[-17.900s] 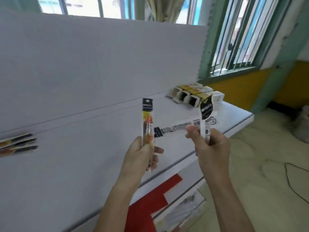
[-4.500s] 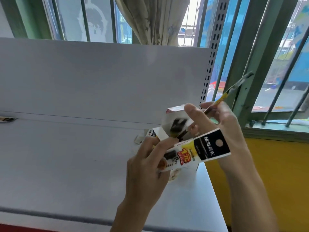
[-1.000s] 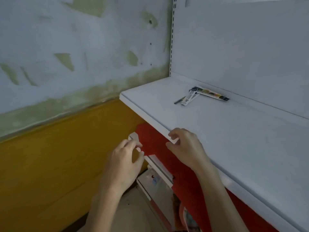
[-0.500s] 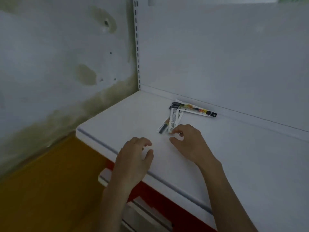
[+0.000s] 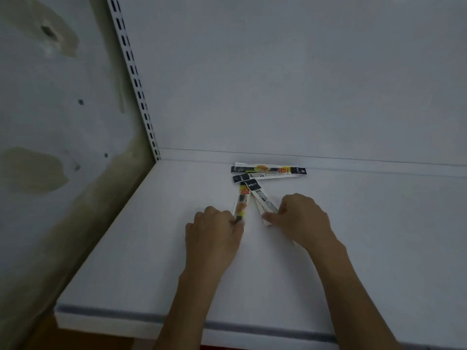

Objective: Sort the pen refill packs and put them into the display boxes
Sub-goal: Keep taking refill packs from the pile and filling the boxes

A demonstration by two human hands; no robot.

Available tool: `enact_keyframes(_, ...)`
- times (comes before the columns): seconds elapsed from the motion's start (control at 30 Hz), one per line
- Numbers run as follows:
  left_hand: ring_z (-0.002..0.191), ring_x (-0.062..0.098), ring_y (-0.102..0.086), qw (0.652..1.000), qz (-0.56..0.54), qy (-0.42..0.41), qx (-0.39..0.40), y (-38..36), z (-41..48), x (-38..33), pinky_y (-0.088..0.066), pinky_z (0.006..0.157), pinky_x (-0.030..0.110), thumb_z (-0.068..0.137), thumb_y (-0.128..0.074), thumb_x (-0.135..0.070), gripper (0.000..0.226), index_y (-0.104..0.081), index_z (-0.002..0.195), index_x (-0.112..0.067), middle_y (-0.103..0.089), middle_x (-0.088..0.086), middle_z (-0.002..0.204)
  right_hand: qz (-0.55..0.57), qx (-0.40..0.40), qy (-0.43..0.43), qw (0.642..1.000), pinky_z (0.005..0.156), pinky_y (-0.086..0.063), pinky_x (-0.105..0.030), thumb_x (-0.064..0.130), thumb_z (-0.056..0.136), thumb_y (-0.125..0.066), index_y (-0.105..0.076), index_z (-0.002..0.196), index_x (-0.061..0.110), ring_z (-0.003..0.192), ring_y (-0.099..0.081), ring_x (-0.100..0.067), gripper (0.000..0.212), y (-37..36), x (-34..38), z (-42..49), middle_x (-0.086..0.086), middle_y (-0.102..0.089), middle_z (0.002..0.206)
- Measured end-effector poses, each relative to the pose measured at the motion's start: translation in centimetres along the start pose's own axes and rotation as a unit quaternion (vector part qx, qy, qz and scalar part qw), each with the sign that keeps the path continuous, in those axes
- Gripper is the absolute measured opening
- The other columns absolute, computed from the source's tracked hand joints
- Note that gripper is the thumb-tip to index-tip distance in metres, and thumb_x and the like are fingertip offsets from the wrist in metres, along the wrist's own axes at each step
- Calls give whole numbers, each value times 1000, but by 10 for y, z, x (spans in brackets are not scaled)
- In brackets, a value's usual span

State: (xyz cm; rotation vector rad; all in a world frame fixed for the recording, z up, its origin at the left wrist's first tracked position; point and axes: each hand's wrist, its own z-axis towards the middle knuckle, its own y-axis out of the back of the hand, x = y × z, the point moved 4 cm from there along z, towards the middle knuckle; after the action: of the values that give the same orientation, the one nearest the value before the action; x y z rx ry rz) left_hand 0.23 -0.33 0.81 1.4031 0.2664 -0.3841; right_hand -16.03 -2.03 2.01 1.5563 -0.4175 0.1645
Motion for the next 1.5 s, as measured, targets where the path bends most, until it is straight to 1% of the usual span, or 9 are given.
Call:
enact_keyframes(0.2, 95, 19, -54, 999, -14, 16, 42, 3, 12, -4, -42, 72, 29, 85, -60, -42, 37, -52, 109, -14, -55, 4, 105, 39, -23, -35, 998, 72, -38, -30, 38, 78, -68, -44, 114, 11, 103, -49, -23, 51, -9, 12, -5, -5, -52, 111)
enact_keyframes(0.3, 93, 22, -57, 996, -37, 16, 77, 4, 13, 2, -48, 73, 32, 85, -61, -26, 34, -47, 113, -11, -56, 7, 107, 32, 1, -47, 998, 67, -36, -27, 25, 81, -62, -45, 113, 9, 89, -52, -23, 40, -4, 11, -1, -7, -55, 105)
enact_keyframes(0.43, 79, 22, -57, 993, -51, 47, 97, 13, 8, 23, -46, 64, 30, 85, -53, -26, 15, -51, 88, -12, -57, 6, 92, 1, 37, -67, 997, 58, -33, -25, 26, 83, -54, -52, 94, 12, 76, -50, -21, 18, 0, 4, -2, -2, -49, 84)
enact_keyframes(0.57, 69, 21, -55, 990, -90, 81, 75, 27, 4, 44, -44, 55, 27, 90, -46, -20, 26, -39, 65, -16, -59, 7, 84, 59, 49, -76, 994, 54, -38, -24, 35, 88, -49, -56, 86, 13, 67, -55, -19, 24, -3, 4, -7, -1, -55, 75)
enact_keyframes(0.73, 72, 24, -48, 982, -151, 113, 6, 42, 2, 40, -33, 49, 24, 95, -35, -13, 13, -39, 85, -6, -57, 20, 106, 163, 61, -54, 983, 66, -52, -33, 23, 90, -48, -55, 94, 14, 73, -63, -21, 13, -2, 2, -21, -5, -61, 87)
enact_keyframes(0.83, 63, 19, -46, 975, -196, 100, 2, 34, 2, 22, -30, 47, 26, 94, -32, -10, 12, -38, 84, -8, -55, 16, 89, 210, 28, -58, 976, 70, -50, -36, 13, 89, -44, -51, 107, 19, 81, -59, -25, 20, 6, -15, -33, -6, -61, 97)
enact_keyframes(1.03, 58, 17, -46, 972, -227, 14, 55, 3, -10, -51, -30, 50, 31, 95, -37, -40, 34, -36, 70, -18, -48, 2, 65, 241, -114, -110, 957, 56, -38, -30, 49, 91, -41, -50, 81, 17, 62, -51, -18, 34, 42, -78, -75, 1, -57, 70)
enact_keyframes(1.27, 55, 18, -44, 955, -243, -139, 103, -37, -47, -186, -32, 50, 32, 95, -32, -44, 39, -36, 67, -18, -46, 0, 60, 315, -201, -215, 902, 66, -50, -32, 32, 96, -39, -52, 90, 23, 59, -67, -6, 17, 91, -204, -144, 7, -68, 81)
enact_keyframes(1.5, 71, 21, -55, 892, -328, -220, 219, -108, -129, -349, -45, 69, 38, 98, -30, -36, 30, -47, 81, -18, -59, 2, 76, 299, -321, -287, 852, 65, -47, -28, 22, 97, -38, -52, 93, 24, 63, -61, -9, 15, 147, -347, -253, 2, -65, 85)
